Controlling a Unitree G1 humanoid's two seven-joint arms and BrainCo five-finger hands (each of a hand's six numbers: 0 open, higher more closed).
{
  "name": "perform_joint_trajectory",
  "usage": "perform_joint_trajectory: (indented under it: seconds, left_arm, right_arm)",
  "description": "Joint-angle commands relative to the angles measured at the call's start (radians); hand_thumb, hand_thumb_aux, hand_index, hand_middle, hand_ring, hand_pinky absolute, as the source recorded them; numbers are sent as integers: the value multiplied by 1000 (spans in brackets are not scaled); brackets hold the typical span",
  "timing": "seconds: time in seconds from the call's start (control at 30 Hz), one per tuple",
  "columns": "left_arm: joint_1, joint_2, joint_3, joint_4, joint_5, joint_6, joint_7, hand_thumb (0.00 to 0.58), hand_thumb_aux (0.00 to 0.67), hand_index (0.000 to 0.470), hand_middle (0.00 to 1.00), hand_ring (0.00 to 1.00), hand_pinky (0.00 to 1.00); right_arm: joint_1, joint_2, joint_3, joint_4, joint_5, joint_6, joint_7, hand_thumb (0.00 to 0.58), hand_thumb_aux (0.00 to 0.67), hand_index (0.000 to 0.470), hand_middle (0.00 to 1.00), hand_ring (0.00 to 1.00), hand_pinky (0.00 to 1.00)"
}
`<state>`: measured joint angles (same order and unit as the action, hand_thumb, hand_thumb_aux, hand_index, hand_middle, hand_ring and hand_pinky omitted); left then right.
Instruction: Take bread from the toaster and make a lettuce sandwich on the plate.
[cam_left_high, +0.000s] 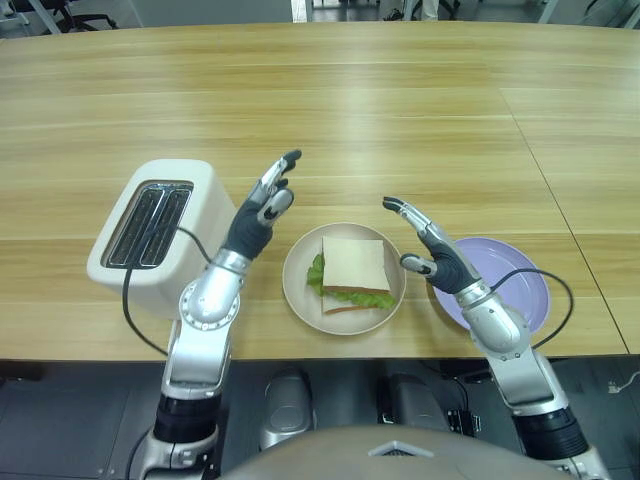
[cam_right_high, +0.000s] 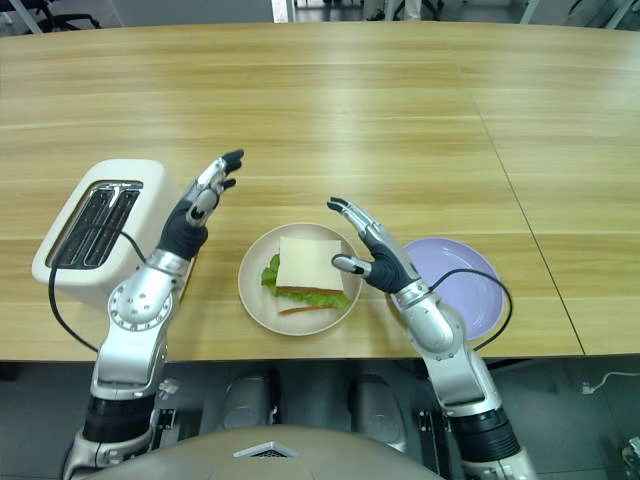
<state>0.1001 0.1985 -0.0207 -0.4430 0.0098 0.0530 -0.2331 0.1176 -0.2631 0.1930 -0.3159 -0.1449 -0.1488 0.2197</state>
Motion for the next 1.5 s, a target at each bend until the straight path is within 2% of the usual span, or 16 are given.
perform_joint_trajectory:
  seconds: [0.03,0.07,0.13,0.17,0.2,0.23,0.57,0.93,1.03,1.17,1.5]
  left_arm:
    - [123,-11,19,-8,-90,-97,-38,27,16,11,4,4,4]
    - [161,-3,8,-9,-84,-123,-50,156,97,67,184,184,184]
    - [214,4,-9,-4,-95,-159,-72,156,97,67,184,184,184]
    - [238,8,-19,3,-100,-178,-85,580,670,460,1000,1000,1000]
    - [260,15,-33,11,-96,-202,-101,580,670,460,1000,1000,1000]
    - [279,17,-45,17,-105,-215,-117,580,670,460,1000,1000,1000]
    - [365,106,-109,114,-94,-280,-221,580,670,460,1000,1000,1000]
    - [434,206,-157,127,-223,-247,-396,580,670,460,1000,1000,1000]
    - [449,229,-177,139,-226,-216,-425,580,670,460,1000,1000,1000]
    - [440,245,-192,171,-215,-149,-432,580,670,460,1000,1000,1000]
    - [351,248,-228,192,-136,38,-378,580,670,460,1000,1000,1000]
  right_arm:
    - [18,33,-28,-3,177,56,65,36,21,14,0,0,0]
    - [28,37,-22,14,193,57,78,420,318,218,0,0,0]
    - [44,39,-7,38,212,53,102,420,318,218,0,0,0]
    - [52,39,2,47,214,44,113,580,670,460,522,522,522]
    - [55,43,8,60,214,34,119,580,670,460,941,941,941]
    - [57,44,12,76,217,29,127,580,670,460,1000,1000,1000]
    - [146,5,65,140,262,26,262,580,670,460,1000,1000,1000]
    - [214,-49,116,129,268,42,355,580,670,460,1000,1000,1000]
    - [221,-49,130,151,307,101,386,580,670,460,1000,1000,1000]
    - [226,-26,130,157,390,248,401,580,670,460,1000,1000,1000]
    - [135,-4,118,200,439,510,395,580,670,460,1000,1000,1000]
